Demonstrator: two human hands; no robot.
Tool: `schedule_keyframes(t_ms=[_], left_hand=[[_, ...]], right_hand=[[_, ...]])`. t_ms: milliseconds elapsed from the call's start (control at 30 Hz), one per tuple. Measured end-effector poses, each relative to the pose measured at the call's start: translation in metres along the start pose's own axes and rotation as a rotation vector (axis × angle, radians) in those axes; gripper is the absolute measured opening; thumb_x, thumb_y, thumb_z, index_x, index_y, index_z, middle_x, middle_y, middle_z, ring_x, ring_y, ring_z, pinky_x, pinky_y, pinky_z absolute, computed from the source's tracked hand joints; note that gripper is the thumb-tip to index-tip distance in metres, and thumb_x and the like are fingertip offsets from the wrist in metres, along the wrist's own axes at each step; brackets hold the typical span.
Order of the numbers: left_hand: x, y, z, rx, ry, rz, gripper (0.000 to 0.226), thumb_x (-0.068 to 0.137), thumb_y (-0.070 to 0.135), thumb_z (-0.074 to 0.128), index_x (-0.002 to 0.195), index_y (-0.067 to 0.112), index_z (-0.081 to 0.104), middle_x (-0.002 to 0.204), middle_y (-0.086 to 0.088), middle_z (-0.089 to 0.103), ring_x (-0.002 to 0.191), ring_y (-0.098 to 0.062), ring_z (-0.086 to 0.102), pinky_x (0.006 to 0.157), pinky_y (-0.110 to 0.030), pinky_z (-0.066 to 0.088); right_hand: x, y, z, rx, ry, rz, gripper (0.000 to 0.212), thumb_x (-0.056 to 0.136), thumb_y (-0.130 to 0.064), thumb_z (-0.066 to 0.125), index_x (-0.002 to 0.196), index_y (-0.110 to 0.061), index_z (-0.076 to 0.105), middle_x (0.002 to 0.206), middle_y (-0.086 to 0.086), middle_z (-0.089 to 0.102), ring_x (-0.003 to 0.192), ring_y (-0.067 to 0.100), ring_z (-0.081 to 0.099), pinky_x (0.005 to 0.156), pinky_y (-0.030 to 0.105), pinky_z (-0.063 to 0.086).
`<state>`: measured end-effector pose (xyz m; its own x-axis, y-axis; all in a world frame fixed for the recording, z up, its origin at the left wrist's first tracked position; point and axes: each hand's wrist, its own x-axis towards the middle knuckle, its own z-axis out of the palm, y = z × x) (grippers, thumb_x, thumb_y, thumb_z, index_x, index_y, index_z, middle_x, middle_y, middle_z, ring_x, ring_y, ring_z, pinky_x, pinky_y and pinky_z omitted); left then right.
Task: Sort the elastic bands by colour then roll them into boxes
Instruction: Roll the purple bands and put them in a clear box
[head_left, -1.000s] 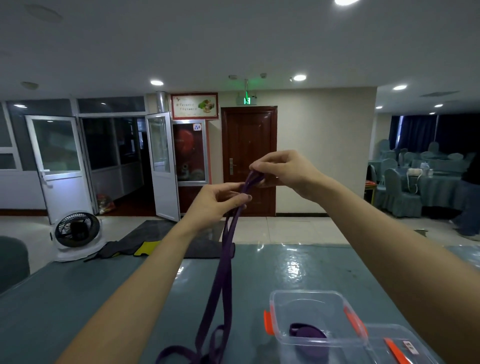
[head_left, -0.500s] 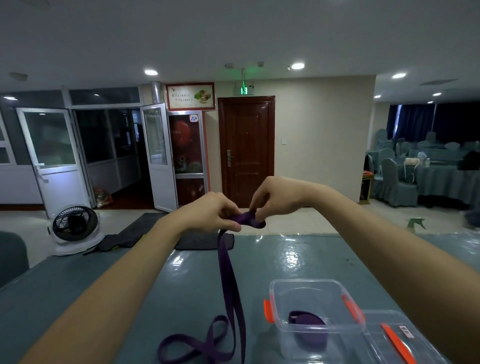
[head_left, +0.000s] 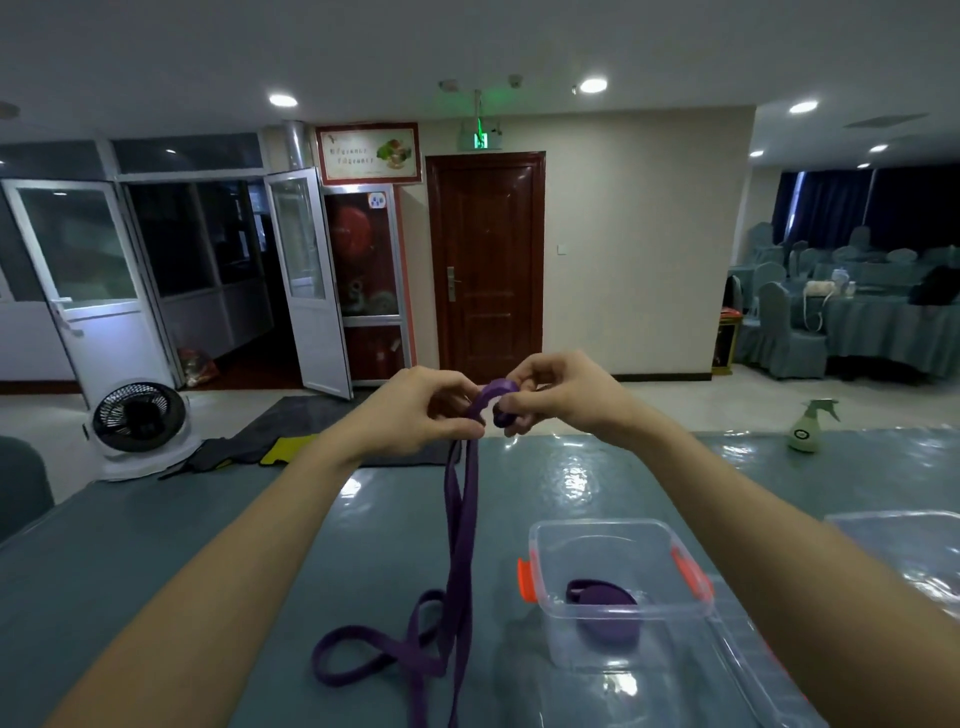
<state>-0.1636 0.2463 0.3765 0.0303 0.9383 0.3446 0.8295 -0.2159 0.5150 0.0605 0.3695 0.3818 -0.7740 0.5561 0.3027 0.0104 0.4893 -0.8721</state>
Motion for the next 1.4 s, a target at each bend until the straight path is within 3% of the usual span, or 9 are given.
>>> schedule_keyframes(t_ms=[167, 467, 600, 767, 867, 967, 1100, 1267, 1400], left_hand=[[-0.003, -0.012, 0.01, -0.265, 0.059, -0.008, 0.035, 0.09, 0.033, 0.09, 0.122, 0.03, 0.077, 0.113, 0.009, 0.083, 0.11, -0.01, 0.078, 0.101, -0.034, 0.059], [-0.001, -0.015, 0.03, -0.548, 0.175, 0.0, 0.041, 0.081, 0.033, 0.091, 0.12, 0.025, 0.082, 0.114, 0.002, 0.084, 0.111, -0.015, 0.08, 0.093, -0.018, 0.06], [-0.005, -0.019, 0.024, -0.437, 0.139, -0.004, 0.036, 0.084, 0.024, 0.093, 0.119, 0.024, 0.083, 0.109, 0.004, 0.085, 0.104, -0.014, 0.081, 0.093, -0.021, 0.062], [-0.003, -0.014, 0.016, -0.13, -0.062, -0.015, 0.031, 0.088, 0.027, 0.092, 0.118, 0.027, 0.085, 0.102, 0.011, 0.085, 0.098, -0.012, 0.082, 0.092, -0.029, 0.066], [0.0, -0.009, 0.015, -0.119, -0.066, -0.021, 0.031, 0.087, 0.029, 0.093, 0.117, 0.027, 0.085, 0.101, 0.01, 0.085, 0.097, -0.011, 0.082, 0.093, -0.034, 0.066], [-0.001, -0.007, 0.014, -0.119, -0.052, -0.026, 0.031, 0.086, 0.032, 0.093, 0.115, 0.028, 0.084, 0.101, 0.009, 0.085, 0.097, -0.011, 0.082, 0.094, -0.039, 0.066], [0.001, 0.0, 0.022, -0.07, -0.101, -0.06, 0.032, 0.084, 0.029, 0.095, 0.11, 0.026, 0.077, 0.095, 0.008, 0.085, 0.092, -0.011, 0.083, 0.095, -0.045, 0.066], [0.006, 0.009, 0.019, -0.027, -0.087, -0.029, 0.034, 0.084, 0.033, 0.095, 0.109, 0.03, 0.073, 0.096, 0.011, 0.085, 0.092, -0.009, 0.082, 0.09, -0.038, 0.067], [-0.003, 0.006, 0.035, -0.275, 0.161, 0.037, 0.039, 0.081, 0.034, 0.097, 0.116, 0.03, 0.079, 0.106, 0.011, 0.085, 0.102, -0.008, 0.081, 0.089, -0.021, 0.063]], right_hand=[[-0.006, 0.014, 0.011, 0.311, 0.056, -0.007, 0.026, 0.087, 0.001, 0.084, 0.111, -0.001, 0.074, 0.099, 0.027, 0.07, 0.09, 0.037, 0.08, 0.078, 0.032, 0.064], [-0.012, 0.042, 0.036, 0.778, 0.064, 0.022, 0.027, 0.095, 0.005, 0.07, 0.122, 0.003, 0.066, 0.115, 0.024, 0.077, 0.099, 0.034, 0.079, 0.087, 0.034, 0.064], [-0.021, 0.051, 0.032, 0.467, 0.025, 0.067, 0.027, 0.093, -0.009, 0.082, 0.117, -0.005, 0.07, 0.11, 0.019, 0.079, 0.098, 0.039, 0.08, 0.086, 0.041, 0.064], [-0.022, 0.038, 0.019, -0.19, -0.005, 0.016, 0.027, 0.087, -0.027, 0.09, 0.112, -0.026, 0.078, 0.099, -0.004, 0.081, 0.08, 0.017, 0.081, 0.071, 0.028, 0.062], [-0.022, 0.037, 0.021, -0.318, 0.039, -0.02, 0.018, 0.091, -0.024, 0.087, 0.106, -0.026, 0.078, 0.087, -0.007, 0.082, 0.08, 0.009, 0.079, 0.079, 0.029, 0.064], [-0.025, 0.043, 0.026, -0.269, 0.027, 0.003, 0.018, 0.094, -0.021, 0.084, 0.11, -0.02, 0.076, 0.091, -0.001, 0.083, 0.081, 0.011, 0.081, 0.083, 0.031, 0.066], [-0.022, 0.038, 0.021, -0.504, -0.036, 0.017, 0.036, 0.084, -0.037, 0.092, 0.113, -0.021, 0.08, 0.086, -0.005, 0.08, 0.078, 0.011, 0.077, 0.076, 0.029, 0.066], [-0.024, 0.04, 0.016, -0.217, -0.015, 0.028, 0.029, 0.083, -0.025, 0.093, 0.108, -0.013, 0.081, 0.084, 0.0, 0.083, 0.077, 0.016, 0.082, 0.075, 0.027, 0.066], [-0.037, 0.052, 0.022, 0.221, 0.177, -0.051, 0.023, 0.086, -0.015, 0.09, 0.108, -0.014, 0.084, 0.091, 0.015, 0.082, 0.084, 0.031, 0.082, 0.079, 0.035, 0.066]])
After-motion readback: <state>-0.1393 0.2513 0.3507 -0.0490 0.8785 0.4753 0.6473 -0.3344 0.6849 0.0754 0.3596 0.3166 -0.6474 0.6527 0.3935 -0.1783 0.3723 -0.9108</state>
